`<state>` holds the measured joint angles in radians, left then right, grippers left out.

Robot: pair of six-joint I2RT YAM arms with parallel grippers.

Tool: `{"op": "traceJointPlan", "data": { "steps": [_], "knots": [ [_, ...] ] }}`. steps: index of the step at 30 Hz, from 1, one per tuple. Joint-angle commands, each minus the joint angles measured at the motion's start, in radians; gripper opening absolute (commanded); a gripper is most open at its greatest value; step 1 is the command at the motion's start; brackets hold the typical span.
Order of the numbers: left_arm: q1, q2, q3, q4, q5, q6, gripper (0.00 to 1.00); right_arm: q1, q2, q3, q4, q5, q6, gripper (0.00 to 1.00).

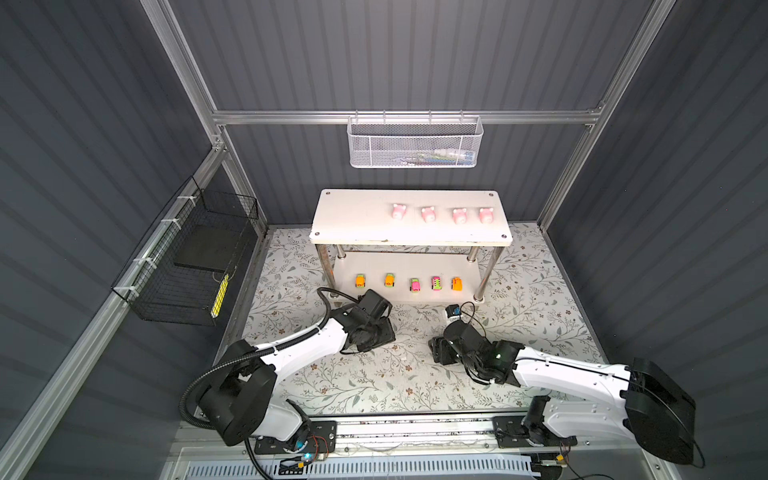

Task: Place and organize the plastic toys onto the shelf
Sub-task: 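Draw the left gripper back down toward the last pink pig on the table, then lower the left gripper onto the last pink pig and close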

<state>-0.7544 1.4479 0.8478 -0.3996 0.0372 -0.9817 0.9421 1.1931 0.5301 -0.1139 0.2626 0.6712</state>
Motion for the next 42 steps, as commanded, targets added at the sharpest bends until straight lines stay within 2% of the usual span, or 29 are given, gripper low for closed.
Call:
{"op": "traceJointPlan", "data": {
  "steps": [1, 24, 28, 36, 42],
  "knots": [
    [-0.01, 0.007, 0.021, 0.002, -0.051, -0.075, 0.58, -0.009, -0.019, -0.026, 0.027, 0.017, 0.014, 0.72],
    [-0.026, 0.161, 0.118, -0.077, -0.099, -0.235, 0.56, -0.075, -0.068, -0.158, 0.139, -0.031, 0.017, 0.72],
    [-0.026, 0.187, 0.128, -0.082, -0.112, -0.268, 0.49, -0.088, -0.106, -0.188, 0.161, -0.045, 0.011, 0.72],
    [-0.026, 0.245, 0.16, -0.102, -0.119, -0.274, 0.48, -0.104, -0.116, -0.206, 0.171, -0.063, 0.002, 0.72],
    [-0.026, 0.258, 0.165, -0.122, -0.12, -0.268, 0.42, -0.112, -0.098, -0.207, 0.198, -0.078, 0.007, 0.72]
  ]
}}
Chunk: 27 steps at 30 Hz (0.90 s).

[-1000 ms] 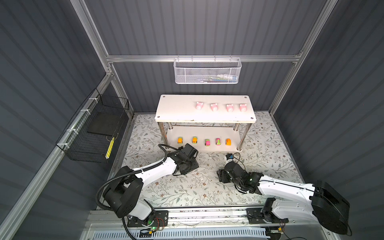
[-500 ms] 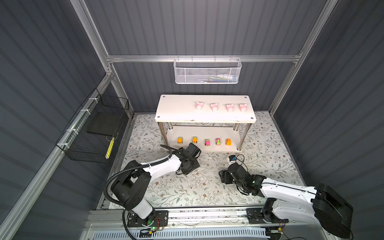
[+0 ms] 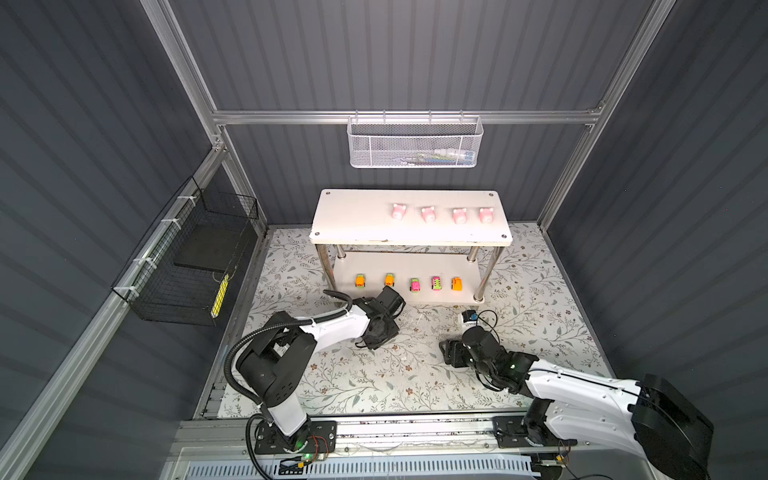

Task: Place and organize the plastic toys onto the shelf
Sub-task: 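Lower the left gripper onto the last pink pig and close, then lift the pink pig with the left gripper off the table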

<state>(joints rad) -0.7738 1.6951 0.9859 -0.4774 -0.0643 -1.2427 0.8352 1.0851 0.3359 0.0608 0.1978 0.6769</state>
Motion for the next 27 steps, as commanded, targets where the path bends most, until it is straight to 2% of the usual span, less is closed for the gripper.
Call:
{"op": "traceJointPlan", "data": {
  "steps": [1, 9, 16, 27],
  "knots": [
    [-0.007, 0.01, 0.025, -0.048, -0.02, -0.003, 0.4, -0.005, 0.014, -0.013, 0.026, -0.014, 0.001, 0.72],
    [-0.007, 0.002, 0.031, -0.092, -0.041, 0.033, 0.29, -0.008, 0.02, -0.015, 0.031, -0.021, 0.003, 0.72],
    [-0.007, -0.009, 0.016, -0.102, -0.039, 0.078, 0.26, -0.011, 0.021, -0.015, 0.032, -0.021, 0.006, 0.72],
    [-0.007, -0.02, 0.01, -0.17, 0.045, 0.295, 0.27, -0.013, 0.077, 0.003, 0.055, -0.044, 0.006, 0.72]
  ]
}}
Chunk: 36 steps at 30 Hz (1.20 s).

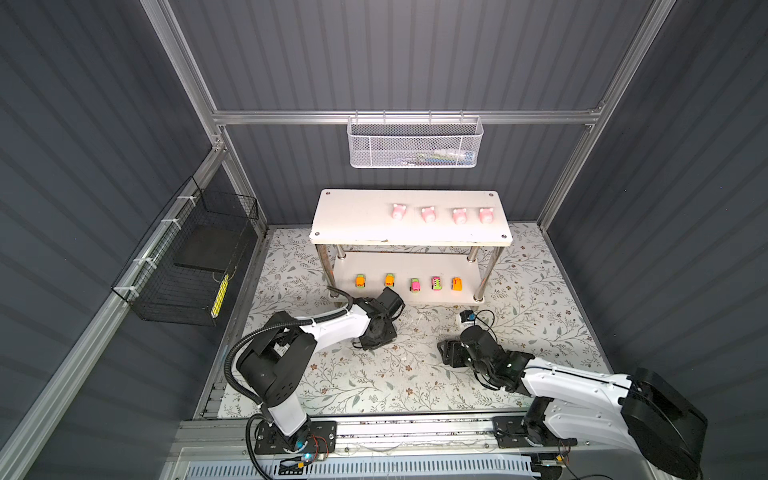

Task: Place and organize the plastic toys onto the shelf
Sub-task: 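Lift the pink pig with the left gripper off the table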

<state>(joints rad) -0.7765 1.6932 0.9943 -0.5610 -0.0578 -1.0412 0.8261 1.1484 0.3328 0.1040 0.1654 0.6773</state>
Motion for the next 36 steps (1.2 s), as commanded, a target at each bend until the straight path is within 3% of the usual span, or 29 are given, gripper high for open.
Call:
{"op": "traceJointPlan", "data": {
  "steps": [1, 8, 11, 15, 18, 31, 36],
  "knots": [
    [-0.004, -0.021, 0.006, -0.1, 0.043, 0.118, 0.27, -0.004, 0.018, 0.008, 0.013, -0.012, 0.005, 0.72],
    [-0.004, -0.021, 0.029, -0.195, 0.086, 0.289, 0.28, -0.004, 0.05, 0.022, 0.023, -0.026, 0.004, 0.72],
    [-0.004, -0.017, 0.03, -0.198, 0.088, 0.317, 0.36, -0.005, 0.061, 0.027, 0.029, -0.031, 0.002, 0.72],
    [-0.004, -0.014, 0.035, -0.178, 0.094, 0.32, 0.47, -0.004, 0.071, 0.038, 0.03, -0.04, 0.002, 0.72],
    [-0.004, -0.015, 0.036, -0.169, 0.078, 0.316, 0.49, -0.005, 0.073, 0.043, 0.029, -0.043, 0.001, 0.72],
    [-0.004, -0.045, 0.019, -0.113, -0.058, 0.254, 0.49, -0.005, 0.127, 0.067, 0.046, -0.062, -0.004, 0.72],
    [-0.004, -0.025, 0.015, -0.081, -0.055, 0.249, 0.47, -0.005, 0.136, 0.069, 0.05, -0.066, -0.004, 0.72]
  ]
}}
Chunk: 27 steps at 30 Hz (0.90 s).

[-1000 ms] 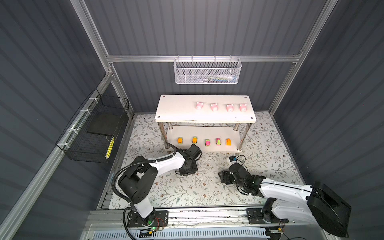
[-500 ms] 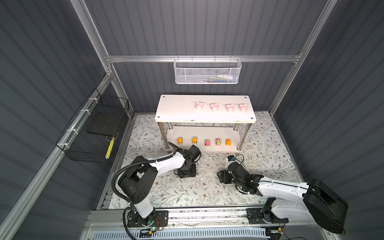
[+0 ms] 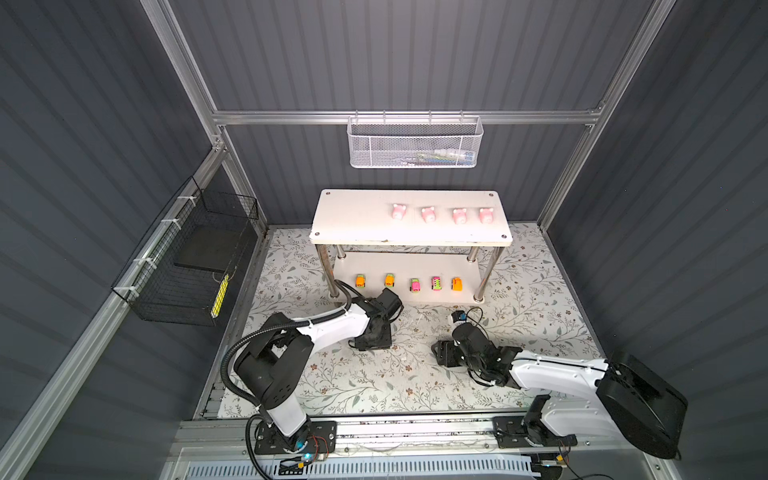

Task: Place and organize the plastic toys onto the shelf
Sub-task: 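Lift the pink pig with the left gripper off the table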

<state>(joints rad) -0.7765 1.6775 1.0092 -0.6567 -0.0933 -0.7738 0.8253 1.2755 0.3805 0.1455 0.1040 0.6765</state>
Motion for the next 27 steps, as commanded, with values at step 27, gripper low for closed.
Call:
{"op": "traceJointPlan", "data": {
  "steps": [27],
  "knots": [
    [-0.012, -0.122, 0.027, -0.128, -0.016, 0.038, 0.26, -0.005, 0.018, 0.018, 0.014, -0.008, 0.003, 0.72]
  ]
}}
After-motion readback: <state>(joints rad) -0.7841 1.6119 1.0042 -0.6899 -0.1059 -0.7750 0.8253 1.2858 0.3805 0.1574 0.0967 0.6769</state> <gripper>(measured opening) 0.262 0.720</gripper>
